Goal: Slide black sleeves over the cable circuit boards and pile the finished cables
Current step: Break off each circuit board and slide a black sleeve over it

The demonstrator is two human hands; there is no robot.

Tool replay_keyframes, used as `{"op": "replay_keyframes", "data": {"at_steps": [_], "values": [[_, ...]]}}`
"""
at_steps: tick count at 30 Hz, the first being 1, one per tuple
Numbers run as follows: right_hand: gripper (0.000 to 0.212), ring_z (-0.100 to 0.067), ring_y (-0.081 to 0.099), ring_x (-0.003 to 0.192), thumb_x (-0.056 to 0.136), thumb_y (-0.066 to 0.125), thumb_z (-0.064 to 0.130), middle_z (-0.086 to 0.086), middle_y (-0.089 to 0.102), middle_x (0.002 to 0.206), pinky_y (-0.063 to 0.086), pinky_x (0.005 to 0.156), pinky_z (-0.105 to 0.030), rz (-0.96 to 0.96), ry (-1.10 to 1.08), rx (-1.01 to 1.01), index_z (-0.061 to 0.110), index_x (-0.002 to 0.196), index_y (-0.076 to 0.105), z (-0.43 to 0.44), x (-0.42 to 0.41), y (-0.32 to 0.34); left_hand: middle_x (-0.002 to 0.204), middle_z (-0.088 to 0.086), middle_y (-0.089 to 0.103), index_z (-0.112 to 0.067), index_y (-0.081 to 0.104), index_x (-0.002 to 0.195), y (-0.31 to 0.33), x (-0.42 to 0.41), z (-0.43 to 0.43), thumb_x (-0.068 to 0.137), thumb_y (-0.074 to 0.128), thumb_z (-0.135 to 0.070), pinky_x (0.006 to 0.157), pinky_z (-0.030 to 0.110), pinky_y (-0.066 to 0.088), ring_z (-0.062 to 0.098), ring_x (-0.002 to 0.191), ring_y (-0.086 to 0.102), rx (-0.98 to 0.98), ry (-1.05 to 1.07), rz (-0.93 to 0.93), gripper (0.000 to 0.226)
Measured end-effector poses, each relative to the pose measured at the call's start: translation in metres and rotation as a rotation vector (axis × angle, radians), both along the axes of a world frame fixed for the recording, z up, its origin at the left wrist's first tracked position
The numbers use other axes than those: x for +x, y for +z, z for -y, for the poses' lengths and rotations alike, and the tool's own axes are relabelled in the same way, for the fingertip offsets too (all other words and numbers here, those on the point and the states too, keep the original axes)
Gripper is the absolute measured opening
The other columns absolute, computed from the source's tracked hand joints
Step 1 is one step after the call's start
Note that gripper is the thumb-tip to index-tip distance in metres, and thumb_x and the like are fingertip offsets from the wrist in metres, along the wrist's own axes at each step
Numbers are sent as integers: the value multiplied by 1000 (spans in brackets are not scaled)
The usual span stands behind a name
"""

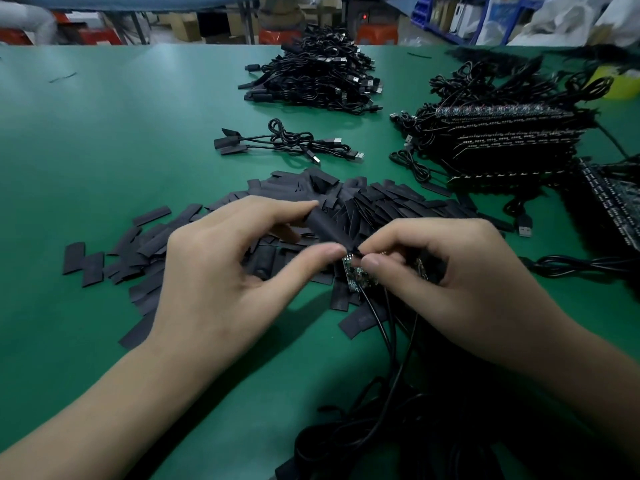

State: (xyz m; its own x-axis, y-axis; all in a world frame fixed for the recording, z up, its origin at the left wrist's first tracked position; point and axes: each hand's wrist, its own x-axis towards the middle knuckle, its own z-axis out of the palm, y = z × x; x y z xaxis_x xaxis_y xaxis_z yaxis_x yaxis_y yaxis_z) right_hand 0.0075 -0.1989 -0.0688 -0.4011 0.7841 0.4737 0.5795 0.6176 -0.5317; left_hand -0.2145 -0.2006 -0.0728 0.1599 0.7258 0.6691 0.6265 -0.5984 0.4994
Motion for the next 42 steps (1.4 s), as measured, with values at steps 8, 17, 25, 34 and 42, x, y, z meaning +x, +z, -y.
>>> {"op": "replay_keyframes", "data": {"at_steps": [8, 17, 25, 34, 42], "values": [[14, -19, 50, 77, 97, 62, 26, 5, 56, 79, 44, 71, -43, 206, -93, 270, 17, 94, 72, -3, 5, -1, 96, -3, 73, -14, 79, 101, -4, -2, -5, 89, 78, -24, 88, 19, 50, 8, 89, 68, 63, -56, -89, 15], [13, -20, 52, 79, 96, 67, 27, 1, 55, 79, 44, 69, -43, 136, -137, 303, 16, 95, 76, 0, 4, 1, 89, -7, 74, -15, 80, 93, -7, 1, -3, 87, 77, -25, 76, 28, 54, 10, 83, 71, -43, -189, -21, 11], [11, -17, 47, 79, 94, 68, 26, 4, 49, 79, 41, 69, -39, 131, -113, 258, 18, 95, 75, -1, 3, 1, 90, -13, 76, -32, 75, 104, -10, 3, -3, 83, 77, -29, 74, 15, 55, 6, 79, 74, -248, -300, 157, 21], [10, -16, 48, 80, 93, 66, 27, 5, 51, 81, 36, 72, -34, 98, -96, 149, 20, 91, 73, -1, -1, -2, 83, -7, 76, -26, 75, 96, -13, 5, -3, 78, 80, -32, 74, 23, 60, 12, 73, 75, -316, -331, 189, 19], [12, -14, 47, 77, 92, 64, 29, 10, 46, 76, 38, 71, -36, 55, -57, 28, 22, 89, 72, 0, -5, -4, 80, -11, 74, -19, 74, 93, -8, 6, -1, 82, 81, -26, 72, 19, 57, 2, 75, 73, -179, -307, 23, 14]]}}
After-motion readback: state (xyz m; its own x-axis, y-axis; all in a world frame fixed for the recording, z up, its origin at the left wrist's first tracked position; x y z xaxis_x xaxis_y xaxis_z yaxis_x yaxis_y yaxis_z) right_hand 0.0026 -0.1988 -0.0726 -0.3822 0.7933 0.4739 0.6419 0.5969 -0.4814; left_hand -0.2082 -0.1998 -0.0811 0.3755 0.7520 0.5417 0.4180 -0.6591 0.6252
